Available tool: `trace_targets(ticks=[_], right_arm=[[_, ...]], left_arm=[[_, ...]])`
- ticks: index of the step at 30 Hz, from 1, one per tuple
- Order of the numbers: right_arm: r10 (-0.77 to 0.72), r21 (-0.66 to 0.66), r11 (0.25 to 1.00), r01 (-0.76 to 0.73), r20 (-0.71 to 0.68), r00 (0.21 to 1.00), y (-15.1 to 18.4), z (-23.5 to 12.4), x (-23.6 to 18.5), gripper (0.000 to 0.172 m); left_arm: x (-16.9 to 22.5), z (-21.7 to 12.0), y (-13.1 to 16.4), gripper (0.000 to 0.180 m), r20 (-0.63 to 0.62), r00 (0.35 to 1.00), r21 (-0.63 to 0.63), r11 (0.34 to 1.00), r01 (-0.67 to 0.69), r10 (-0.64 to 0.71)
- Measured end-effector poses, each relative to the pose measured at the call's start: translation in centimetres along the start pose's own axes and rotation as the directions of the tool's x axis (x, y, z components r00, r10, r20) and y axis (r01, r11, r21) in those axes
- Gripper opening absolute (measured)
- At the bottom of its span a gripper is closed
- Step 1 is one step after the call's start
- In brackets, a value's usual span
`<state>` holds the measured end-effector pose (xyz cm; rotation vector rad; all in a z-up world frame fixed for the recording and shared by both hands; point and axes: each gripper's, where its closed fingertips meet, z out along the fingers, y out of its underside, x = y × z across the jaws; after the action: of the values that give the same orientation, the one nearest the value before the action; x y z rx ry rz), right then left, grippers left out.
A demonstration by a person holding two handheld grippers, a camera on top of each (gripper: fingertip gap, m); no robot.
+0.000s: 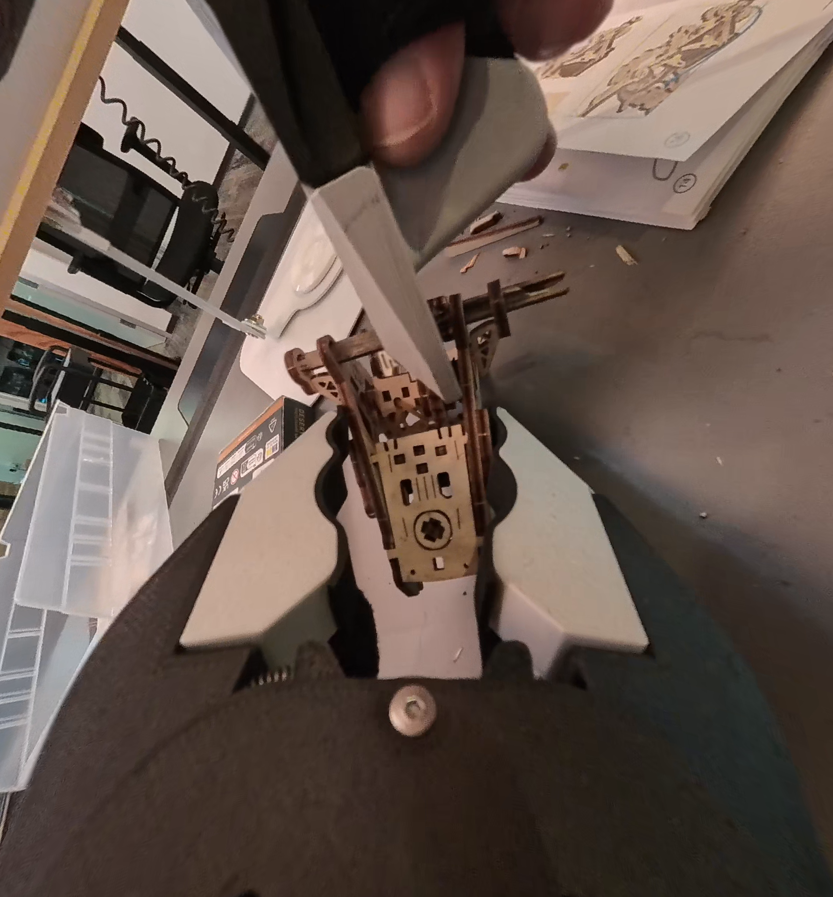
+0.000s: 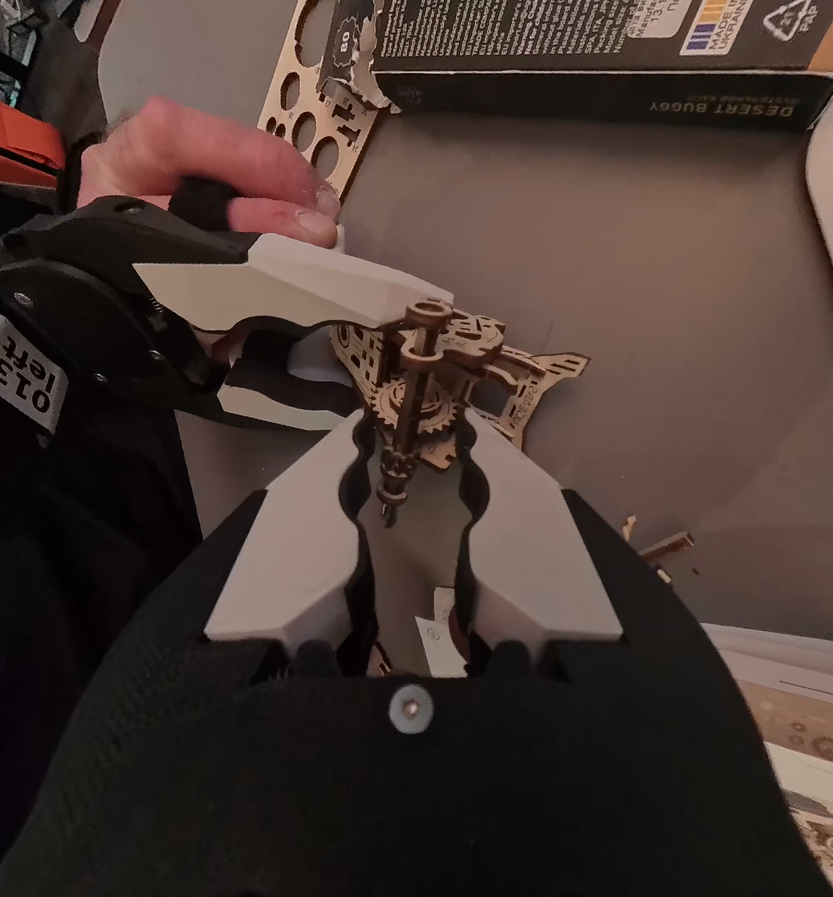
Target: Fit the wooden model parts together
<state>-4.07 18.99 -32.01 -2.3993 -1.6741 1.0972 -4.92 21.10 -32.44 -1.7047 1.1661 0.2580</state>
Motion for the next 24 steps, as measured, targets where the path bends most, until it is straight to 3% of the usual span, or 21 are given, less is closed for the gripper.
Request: trace_targets(ticks=[5, 11, 13, 17, 21, 24], right_arm=[[-0.077, 0.022, 0.997, 0.078, -0.038, 0.996, 0.7, -0.8, -0.3, 0.057], [-0.285, -0.018, 0.958, 0.286, -0.170, 0.943, 2.2, -2.9, -0.2, 0.063], [-0.392, 0.021, 0.913, 0.407, -0.226, 0.892, 1.2, -3.9, -0.9, 0.060], [-0.640, 0.044, 0.711, 0.702, -0.372, 0.672, -1.4, -4.7, -2.4, 0.055], [-0.665, 0.013, 0.711, 0.703, -0.313, 0.678, -1.6, -4.0, -1.9, 0.066], [-0.668, 0.116, 0.714, 0.690, -0.184, 0.721, -1.7, -4.4, -3.6, 0.065]], left_arm=[[-0.3, -0.2, -0.5, 0.055, 0.004, 1.000, 0.030, 1.000, 0.007, -0.008], [-0.8, -0.5, -0.8, 0.055, -0.018, 0.998, 0.064, 0.996, 0.062, -0.061], [-1.0, -0.7, -1.0, 0.055, -0.038, 0.994, 0.089, 0.990, 0.106, -0.103], [-0.8, -1.1, -1.6, 0.055, -0.086, 0.988, 0.141, 0.980, 0.138, -0.127], [-0.5, -1.4, -2.1, 0.055, -0.112, 0.985, 0.172, 0.974, 0.146, -0.128], [-0.2, -2.0, -3.0, 0.055, -0.148, 0.980, 0.237, 0.957, 0.167, -0.134]])
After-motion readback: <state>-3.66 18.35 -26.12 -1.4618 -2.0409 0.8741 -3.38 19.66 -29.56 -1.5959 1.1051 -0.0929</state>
